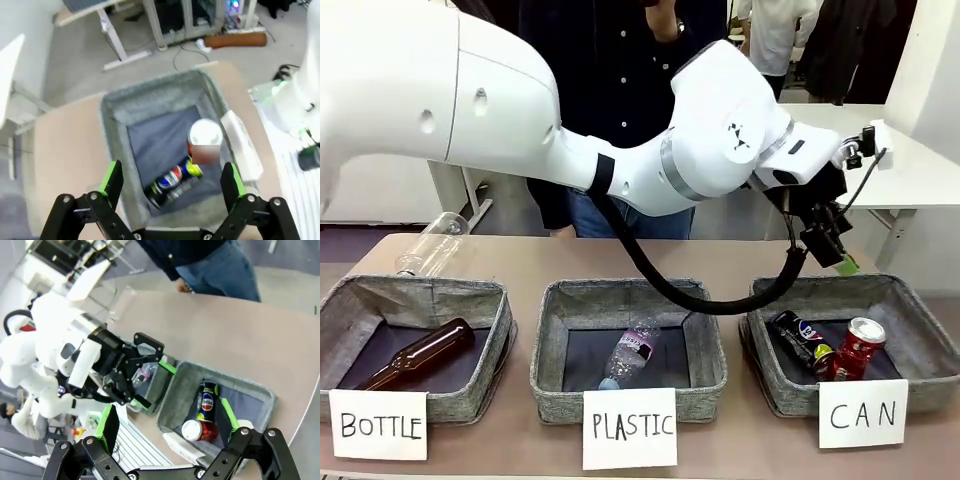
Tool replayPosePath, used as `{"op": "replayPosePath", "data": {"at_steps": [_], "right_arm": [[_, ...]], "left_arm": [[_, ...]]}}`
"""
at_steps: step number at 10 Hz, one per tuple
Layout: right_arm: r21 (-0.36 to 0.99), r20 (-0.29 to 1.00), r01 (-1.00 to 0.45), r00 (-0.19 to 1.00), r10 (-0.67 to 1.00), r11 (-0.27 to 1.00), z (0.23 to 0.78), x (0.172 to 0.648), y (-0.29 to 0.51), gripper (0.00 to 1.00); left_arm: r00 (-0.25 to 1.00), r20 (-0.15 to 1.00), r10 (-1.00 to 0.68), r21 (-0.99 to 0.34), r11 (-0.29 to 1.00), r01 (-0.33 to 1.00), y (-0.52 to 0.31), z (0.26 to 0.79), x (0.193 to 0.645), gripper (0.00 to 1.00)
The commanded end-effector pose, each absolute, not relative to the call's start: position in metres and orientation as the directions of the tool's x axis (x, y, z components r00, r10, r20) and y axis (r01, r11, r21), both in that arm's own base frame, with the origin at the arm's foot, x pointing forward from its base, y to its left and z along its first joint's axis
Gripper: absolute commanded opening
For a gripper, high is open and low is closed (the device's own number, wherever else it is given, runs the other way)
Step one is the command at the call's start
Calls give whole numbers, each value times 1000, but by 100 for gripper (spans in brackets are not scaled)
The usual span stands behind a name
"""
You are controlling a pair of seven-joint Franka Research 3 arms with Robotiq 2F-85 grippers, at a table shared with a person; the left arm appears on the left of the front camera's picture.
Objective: Sort the can waste into the basket.
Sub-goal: Pick up the can waste from the table and place it in the right Fabric basket.
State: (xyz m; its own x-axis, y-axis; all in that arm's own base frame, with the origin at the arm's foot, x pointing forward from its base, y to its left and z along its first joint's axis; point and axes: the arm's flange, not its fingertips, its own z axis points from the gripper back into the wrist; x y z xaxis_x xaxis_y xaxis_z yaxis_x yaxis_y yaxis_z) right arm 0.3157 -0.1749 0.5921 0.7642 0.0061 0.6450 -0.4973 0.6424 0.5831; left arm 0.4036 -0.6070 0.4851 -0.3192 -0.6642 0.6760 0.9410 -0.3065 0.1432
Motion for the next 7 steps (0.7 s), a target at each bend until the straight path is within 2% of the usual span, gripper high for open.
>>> {"op": "replayPosePath", "data": {"at_steps": [1, 3, 5, 7], "right_arm": [[583, 645, -497, 764, 6, 642, 592, 316, -175, 100], [559, 630, -555, 767, 119, 616, 592, 340, -134, 100], [556, 655, -618, 737, 165, 556, 600, 368, -77, 100], [562, 692, -707, 686, 224, 430, 601, 383, 2, 100]], "left_arm": [[-235, 623, -746, -37, -328, 944, -572, 492, 394, 100], [-133, 617, -776, -110, -253, 961, -499, 486, 375, 100], [48, 584, -810, -179, -70, 981, -423, 477, 362, 100], [229, 685, -692, -313, 5, 950, -322, 478, 357, 100]]}}
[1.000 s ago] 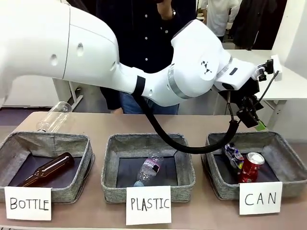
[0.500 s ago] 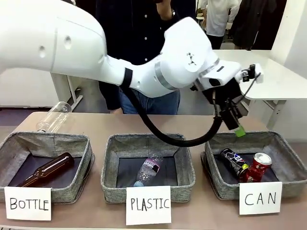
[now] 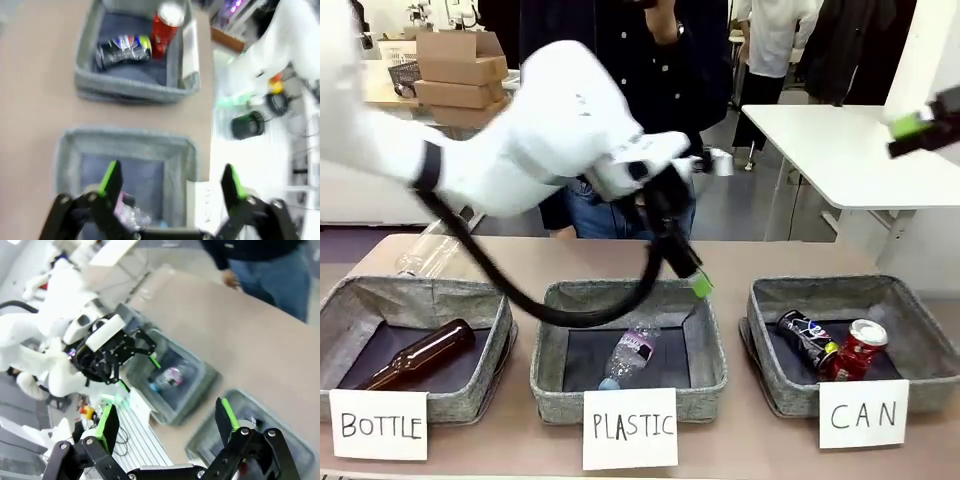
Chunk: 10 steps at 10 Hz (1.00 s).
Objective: Sort the can waste into the basket.
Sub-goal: Pick up the can waste from the table and place it in the right Fabric basket.
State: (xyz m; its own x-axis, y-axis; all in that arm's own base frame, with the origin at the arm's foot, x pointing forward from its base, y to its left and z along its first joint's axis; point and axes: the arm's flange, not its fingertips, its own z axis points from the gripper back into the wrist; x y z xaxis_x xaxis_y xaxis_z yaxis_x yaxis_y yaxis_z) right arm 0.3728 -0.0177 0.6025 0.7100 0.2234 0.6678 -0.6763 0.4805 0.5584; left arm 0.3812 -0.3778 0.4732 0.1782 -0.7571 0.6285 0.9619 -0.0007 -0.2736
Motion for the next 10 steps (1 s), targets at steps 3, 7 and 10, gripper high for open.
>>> {"op": "replayPosePath", "data": {"at_steps": [3, 7, 10], "right_arm": [[662, 601, -643, 762, 241, 384, 578, 388, 77, 100], [739, 526, -482, 849, 43, 470, 574, 391, 42, 100], [721, 529, -550, 830, 178, 422, 567, 394, 67, 100]], "left_arm": [[679, 702, -213, -680, 83, 729, -175, 514, 336, 100], [699, 707, 101, -696, -70, 714, -32, 510, 307, 100], [676, 729, -107, -684, -154, 713, -66, 530, 306, 100]]}}
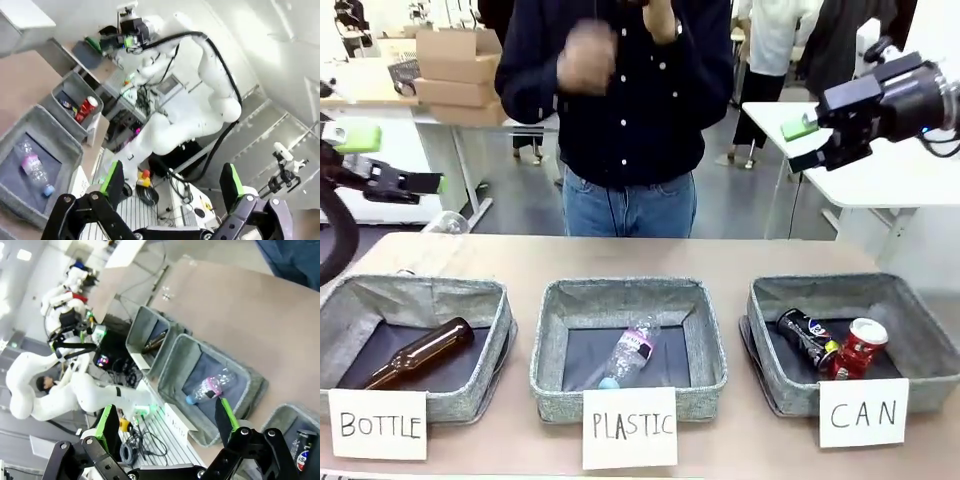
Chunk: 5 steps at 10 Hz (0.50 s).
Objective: Sort the can waste into the basket.
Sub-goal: Pick up the can waste from the table and place it in the right Fabric basket.
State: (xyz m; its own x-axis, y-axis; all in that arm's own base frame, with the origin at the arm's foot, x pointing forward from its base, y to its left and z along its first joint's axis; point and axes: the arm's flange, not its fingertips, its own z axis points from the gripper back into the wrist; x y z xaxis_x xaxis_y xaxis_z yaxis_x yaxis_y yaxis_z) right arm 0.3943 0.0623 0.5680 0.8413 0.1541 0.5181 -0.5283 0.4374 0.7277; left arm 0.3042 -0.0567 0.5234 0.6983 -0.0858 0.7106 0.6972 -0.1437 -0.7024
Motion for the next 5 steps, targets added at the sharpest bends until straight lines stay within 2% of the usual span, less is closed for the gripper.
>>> {"op": "replayPosePath", "data": {"at_steps": [1, 5], "right_arm": [[721, 529, -550, 830, 178, 422, 567, 394, 67, 100], [721, 529, -550, 830, 178, 422, 567, 394, 67, 100]], "left_arm": [[676, 729, -107, -684, -154, 713, -66, 530, 306, 100], [676, 729, -107, -684, -154, 713, -66, 530, 306, 100]]}}
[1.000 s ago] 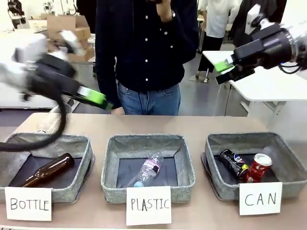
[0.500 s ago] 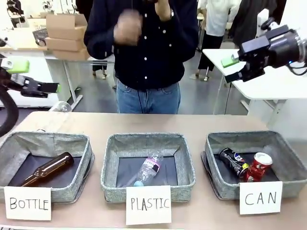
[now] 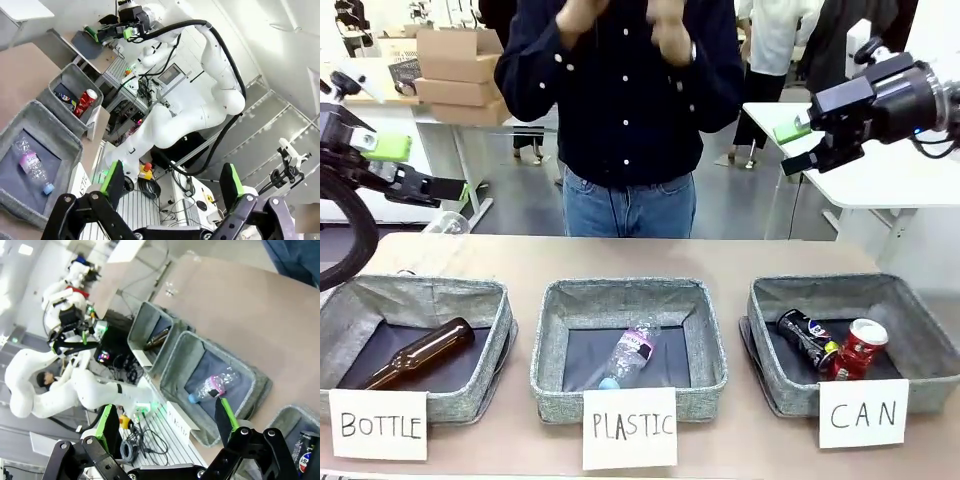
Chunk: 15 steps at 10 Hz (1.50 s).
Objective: Sort the can waste into the basket.
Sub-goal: Pick up the can waste from the table and place it in the right Fabric basket.
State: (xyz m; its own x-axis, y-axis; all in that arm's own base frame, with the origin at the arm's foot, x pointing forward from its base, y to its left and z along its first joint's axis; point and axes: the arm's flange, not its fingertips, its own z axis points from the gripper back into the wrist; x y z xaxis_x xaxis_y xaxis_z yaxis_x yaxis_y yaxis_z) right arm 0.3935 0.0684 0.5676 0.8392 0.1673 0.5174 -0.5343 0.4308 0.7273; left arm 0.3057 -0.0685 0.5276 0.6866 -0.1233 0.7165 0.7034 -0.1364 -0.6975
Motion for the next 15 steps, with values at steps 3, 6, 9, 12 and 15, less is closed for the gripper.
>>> {"op": "replayPosePath", "data": {"at_steps": [3, 6, 9, 12, 15], "right_arm": [[721, 529, -550, 830, 178, 422, 567, 394, 67, 100], [721, 529, -550, 830, 178, 422, 567, 394, 67, 100], [721, 529, -550, 830, 178, 422, 567, 394, 67, 100], [721, 529, -550, 830, 178, 422, 567, 394, 67, 100], [721, 529, -550, 830, 178, 422, 567, 394, 67, 100]], "left_arm": [[676, 729, -107, -684, -154, 713, -66, 530, 306, 100], [676, 729, -107, -684, -154, 713, -66, 530, 306, 100], [676, 729, -107, -684, -154, 713, -66, 530, 306, 100], [676, 729, -107, -684, -154, 713, -66, 530, 306, 100], [676, 729, -107, -684, -154, 713, -66, 530, 306, 100]]}}
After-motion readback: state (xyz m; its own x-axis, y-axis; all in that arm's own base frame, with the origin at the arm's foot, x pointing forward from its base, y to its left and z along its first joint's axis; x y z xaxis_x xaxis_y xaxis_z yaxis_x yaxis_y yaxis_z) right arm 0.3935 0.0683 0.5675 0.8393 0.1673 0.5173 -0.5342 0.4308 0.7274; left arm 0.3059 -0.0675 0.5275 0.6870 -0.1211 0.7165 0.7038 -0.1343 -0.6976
